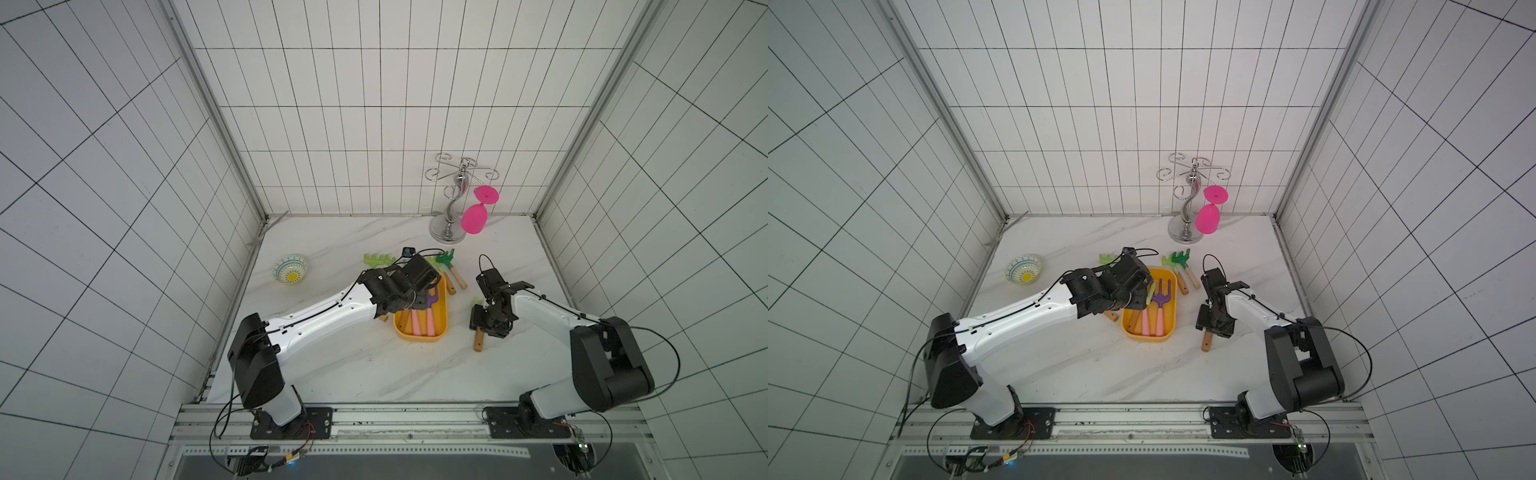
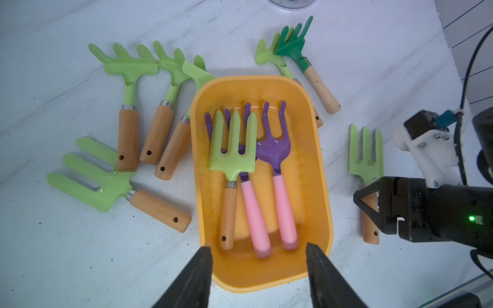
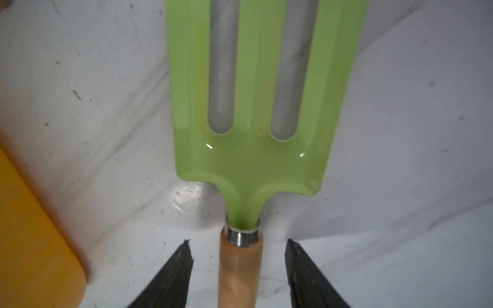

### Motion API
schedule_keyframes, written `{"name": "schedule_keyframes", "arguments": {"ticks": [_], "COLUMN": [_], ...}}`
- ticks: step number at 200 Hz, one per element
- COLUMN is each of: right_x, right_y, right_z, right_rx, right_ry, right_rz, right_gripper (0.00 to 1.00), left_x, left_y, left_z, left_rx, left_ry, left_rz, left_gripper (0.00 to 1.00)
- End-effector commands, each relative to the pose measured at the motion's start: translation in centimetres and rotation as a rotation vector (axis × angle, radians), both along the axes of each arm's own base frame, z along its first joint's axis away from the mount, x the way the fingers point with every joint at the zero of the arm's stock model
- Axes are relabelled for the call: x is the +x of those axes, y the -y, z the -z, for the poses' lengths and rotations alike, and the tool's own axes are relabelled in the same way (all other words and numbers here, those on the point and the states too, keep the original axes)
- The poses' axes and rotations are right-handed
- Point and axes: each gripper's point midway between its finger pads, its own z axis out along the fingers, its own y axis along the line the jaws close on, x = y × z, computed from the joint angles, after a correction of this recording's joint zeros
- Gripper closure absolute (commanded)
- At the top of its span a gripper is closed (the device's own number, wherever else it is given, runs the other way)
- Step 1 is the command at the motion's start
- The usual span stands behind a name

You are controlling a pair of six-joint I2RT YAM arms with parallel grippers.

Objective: Put the rake into the storage box
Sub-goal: Pick up the rake at the center of the board.

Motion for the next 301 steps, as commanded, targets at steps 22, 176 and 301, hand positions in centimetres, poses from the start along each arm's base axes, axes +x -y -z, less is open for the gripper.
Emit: {"name": "schedule_keyframes", "arguments": {"ticks": [22,176,301], "right_x": [-0.7,-0.3,-2.0], "right_y": [-0.4,-2.8,-14.0], "right_z": [2.0,-11.2,-30.8], "right_rx": [-0.007,0.178,1.074], "right_ry": [-0.044,0.221,0.692], "right_rz": [0.014,-0.125,-0.547], "right_gripper": [0.50,0.93,0.89], "left_x": [0.1,0.4,-5.3], "left_y": [-0.7,-0.5,5.8], "left_z": [0.0,-1.8,-11.6], "left_rx": [-0.003,-0.318,-1.146], "left_ry": [0.018,-0.002,-0.067], "left_rz": [-0.022,0.075,0.688], "left_gripper": [0.42,0.41,0.34]}}
